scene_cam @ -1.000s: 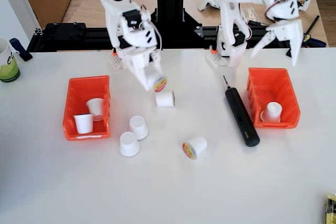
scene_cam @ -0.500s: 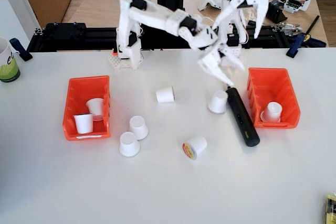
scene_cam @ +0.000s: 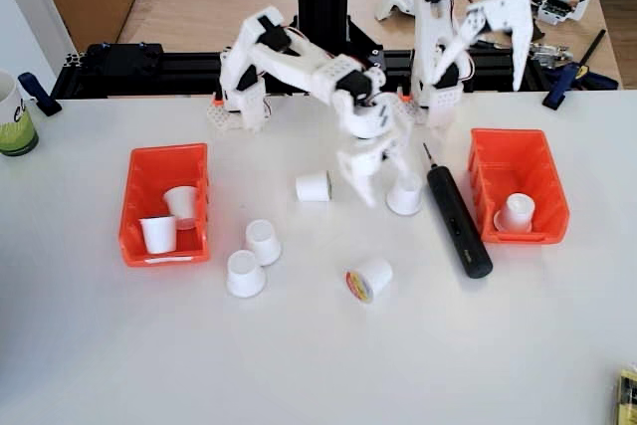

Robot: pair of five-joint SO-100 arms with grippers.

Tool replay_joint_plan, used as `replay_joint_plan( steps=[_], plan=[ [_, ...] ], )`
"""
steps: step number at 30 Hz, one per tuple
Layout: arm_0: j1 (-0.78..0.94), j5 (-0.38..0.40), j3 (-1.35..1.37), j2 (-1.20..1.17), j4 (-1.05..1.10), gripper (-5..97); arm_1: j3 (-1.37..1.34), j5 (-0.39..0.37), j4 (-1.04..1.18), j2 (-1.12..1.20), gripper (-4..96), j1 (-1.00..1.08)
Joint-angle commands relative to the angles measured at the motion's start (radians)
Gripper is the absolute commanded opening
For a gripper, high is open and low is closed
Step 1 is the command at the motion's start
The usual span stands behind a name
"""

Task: Sort the coffee pods, blue into left, red into right

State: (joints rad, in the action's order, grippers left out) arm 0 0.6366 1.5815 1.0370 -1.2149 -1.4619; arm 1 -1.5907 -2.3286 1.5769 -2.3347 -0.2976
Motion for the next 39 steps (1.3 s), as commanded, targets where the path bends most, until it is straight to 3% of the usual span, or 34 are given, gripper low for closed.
replay_joint_plan(
  steps=[1,5,8,12,14,17,19,23,28,31,39],
  plan=[
    [-0.066,0.150,0.006,-0.272,-0.290,31,-0.127,-0.170,-0.061,-0.021,48.3,0.021],
    [-0.120,0.270,0.383,-0.664,-0.201,28,-0.310,-0.290,-0.210,-0.017,48.9,0.130],
    [-0.129,0.273,0.557,-0.805,-0.123,27,-0.500,-0.437,-0.433,0.003,49.8,0.181],
    [-0.147,0.258,0.653,-0.848,-0.060,28,-0.614,-0.508,-0.712,0.193,50.9,0.278],
    [-0.166,0.276,0.834,-0.974,0.057,28,-0.620,-0.584,-0.739,0.232,50.5,0.288],
    [-0.195,0.350,1.216,-1.252,0.328,29,-0.609,-0.623,-0.761,0.301,50.6,0.331],
    [-0.204,0.380,1.424,-1.362,0.518,30,-0.598,-0.603,-0.756,0.328,50.7,0.359],
    [-0.202,0.382,1.566,-1.362,0.709,32,-0.600,-0.589,-0.681,0.342,49.3,0.413],
    [-0.206,0.437,1.712,-1.335,0.956,31,-0.612,-0.506,-0.686,0.388,50.2,0.474],
    [-0.207,0.457,1.712,-1.318,0.969,31,-0.600,-0.443,-0.749,0.456,50.6,0.515],
    [-0.204,0.492,1.703,-1.253,0.996,29,-0.600,-0.446,-0.900,0.601,39.3,0.517]
  ],
)
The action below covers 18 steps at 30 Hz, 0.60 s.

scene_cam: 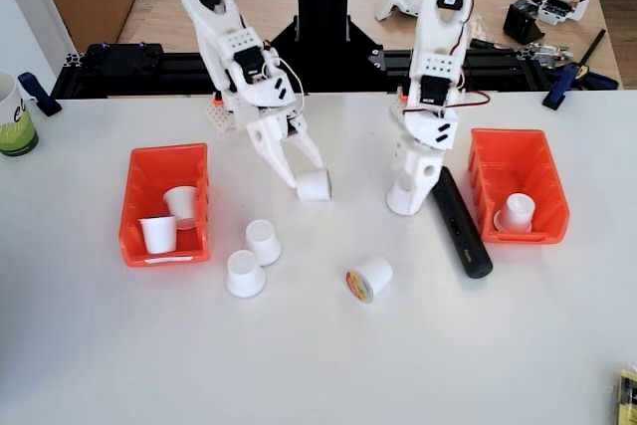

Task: Sort the coffee pods, blue into left, red into right

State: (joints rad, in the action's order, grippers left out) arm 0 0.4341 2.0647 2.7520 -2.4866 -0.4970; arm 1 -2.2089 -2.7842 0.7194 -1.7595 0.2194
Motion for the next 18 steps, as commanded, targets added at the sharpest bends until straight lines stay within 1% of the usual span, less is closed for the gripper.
replay_joint_plan(
  steps=[1,5,8,15,17,18],
  plan=[
    [-0.002,0.011,-0.020,0.037,0.032,29,0.017,0.009,-0.055,0.038,38.8,0.000],
    [-0.006,0.060,-0.035,0.143,0.049,29,0.006,0.008,-0.061,0.046,33.0,0.000],
    [-0.003,0.061,-0.035,0.218,0.133,29,0.006,0.031,-0.057,0.046,36.1,0.002],
    [0.005,0.077,-0.114,0.476,0.324,30,-0.002,0.072,-0.061,0.046,37.0,-0.009],
    [0.009,0.077,-0.133,0.537,0.370,30,-0.008,0.095,-0.060,0.046,35.2,-0.009],
    [0.011,0.077,-0.143,0.554,0.379,29,-0.009,0.100,-0.055,0.046,32.3,-0.009]
  ],
)
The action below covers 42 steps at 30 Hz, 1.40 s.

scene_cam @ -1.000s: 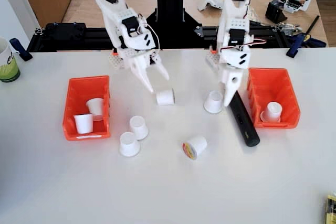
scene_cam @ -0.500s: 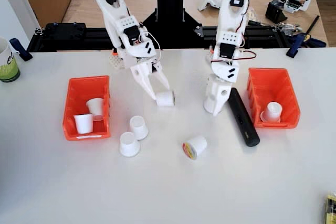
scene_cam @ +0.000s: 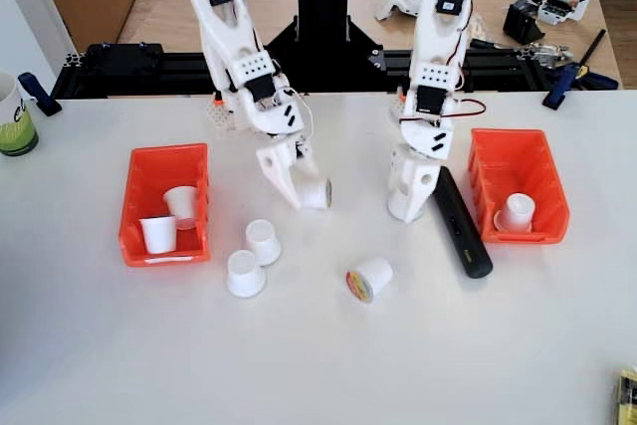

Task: Sort the coffee pods, blue into left, red into right

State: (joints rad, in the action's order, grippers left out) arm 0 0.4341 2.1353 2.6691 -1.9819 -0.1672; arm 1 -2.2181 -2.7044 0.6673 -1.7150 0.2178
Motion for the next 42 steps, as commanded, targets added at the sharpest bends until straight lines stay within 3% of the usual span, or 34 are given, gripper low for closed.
replay_joint_plan(
  steps=[1,11,19,25,36,42],
  plan=[
    [0.012,0.006,-0.066,0.057,0.049,29,-0.005,0.028,-0.003,0.002,31.2,-0.009],
    [0.021,0.006,-0.081,0.057,0.040,20,-0.054,0.061,-0.032,0.002,40.2,-0.044],
    [0.020,0.003,-0.094,0.057,0.029,16,-0.061,0.040,-0.032,0.002,21.6,-0.041],
    [0.020,-0.008,-0.129,0.057,-0.011,15,-0.026,0.041,0.026,-0.012,18.3,-0.046],
    [0.009,-0.057,-0.267,-0.028,-0.249,14,0.252,0.121,0.383,-0.087,16.0,-0.035],
    [-0.100,-0.034,-0.449,-0.129,-0.568,12,0.523,0.186,0.612,-0.087,19.1,-0.040]
  ],
)
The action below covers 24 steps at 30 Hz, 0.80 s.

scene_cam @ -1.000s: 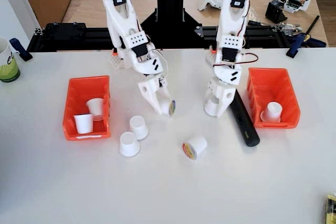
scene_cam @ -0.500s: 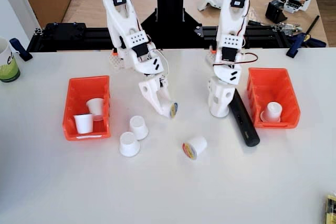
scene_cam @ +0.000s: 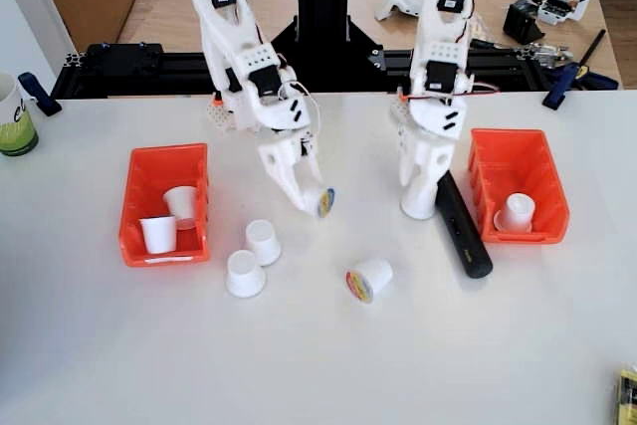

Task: Sort the coffee pods, blue into left, red into right

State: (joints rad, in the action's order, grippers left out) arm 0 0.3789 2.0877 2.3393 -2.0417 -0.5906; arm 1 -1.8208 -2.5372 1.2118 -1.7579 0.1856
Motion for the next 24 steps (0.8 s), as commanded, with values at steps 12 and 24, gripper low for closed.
replay_joint_plan(
  steps=[12,24],
  plan=[
    [-0.428,0.230,-0.477,-0.080,-0.479,12,-0.117,-0.077,-0.141,-0.040,42.6,-0.121],
    [-0.769,0.554,-0.463,-0.058,-0.453,11,-0.359,-0.127,-0.333,-0.038,39.2,-0.121]
  ],
)
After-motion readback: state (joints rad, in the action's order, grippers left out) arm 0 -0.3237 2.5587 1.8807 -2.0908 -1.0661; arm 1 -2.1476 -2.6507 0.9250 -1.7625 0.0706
